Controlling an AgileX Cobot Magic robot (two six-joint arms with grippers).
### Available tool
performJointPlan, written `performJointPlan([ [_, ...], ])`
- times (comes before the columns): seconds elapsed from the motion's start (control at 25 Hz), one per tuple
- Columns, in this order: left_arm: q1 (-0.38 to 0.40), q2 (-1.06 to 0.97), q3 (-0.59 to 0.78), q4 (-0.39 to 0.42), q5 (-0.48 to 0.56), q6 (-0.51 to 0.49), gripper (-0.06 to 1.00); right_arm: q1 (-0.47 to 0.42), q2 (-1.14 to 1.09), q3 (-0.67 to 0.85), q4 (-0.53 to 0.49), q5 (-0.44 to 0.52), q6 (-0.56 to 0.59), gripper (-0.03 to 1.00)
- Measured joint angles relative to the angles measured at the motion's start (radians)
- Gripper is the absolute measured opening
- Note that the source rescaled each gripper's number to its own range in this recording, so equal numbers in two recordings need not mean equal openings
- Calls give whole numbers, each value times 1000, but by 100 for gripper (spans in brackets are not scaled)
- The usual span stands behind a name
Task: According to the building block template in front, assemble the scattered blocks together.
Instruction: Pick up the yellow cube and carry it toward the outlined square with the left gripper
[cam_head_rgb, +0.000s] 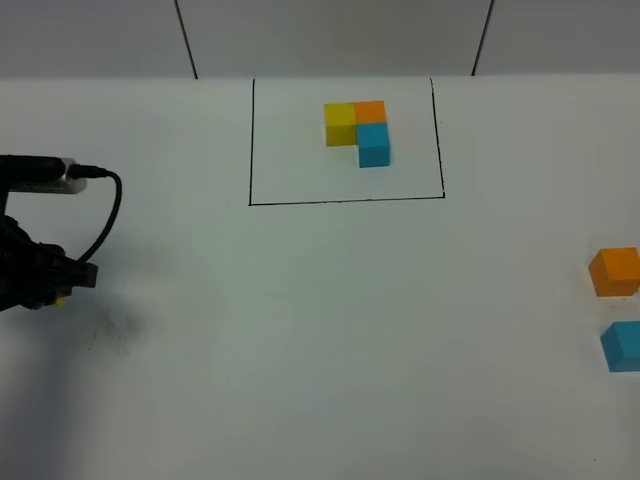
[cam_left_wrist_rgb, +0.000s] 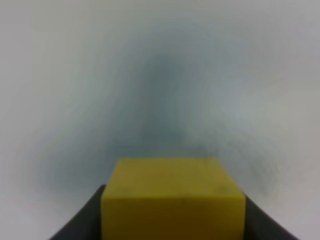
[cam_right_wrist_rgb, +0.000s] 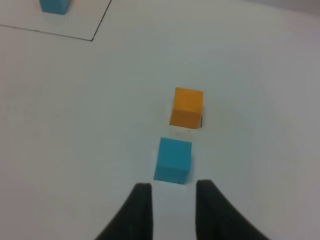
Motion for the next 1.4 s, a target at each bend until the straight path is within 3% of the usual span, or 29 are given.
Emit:
performJointPlan([
  [0.24, -21, -36, -3, -12, 73, 173, 56, 0, 0, 0, 0, 0, 0, 24],
  [0.4, -39, -36, -3, -108, 80, 434, 56, 0, 0, 0, 0, 0, 0, 24],
  [0.52, -40, -36, -3, -238, 93, 724, 56, 0, 0, 0, 0, 0, 0, 24],
  [0.76, -41, -36, -3, -516, 192, 1465, 56, 0, 0, 0, 0, 0, 0, 24],
  [0.84, -41, -37, -3, -583, 198, 1588, 56, 0, 0, 0, 0, 0, 0, 24],
  [0.96, -41, -37, -3, -612, 194, 1625, 56, 0, 0, 0, 0, 0, 0, 24],
  [1.4, -47, -14, -52, -612, 192, 1571, 56, 0, 0, 0, 0, 0, 0, 24],
])
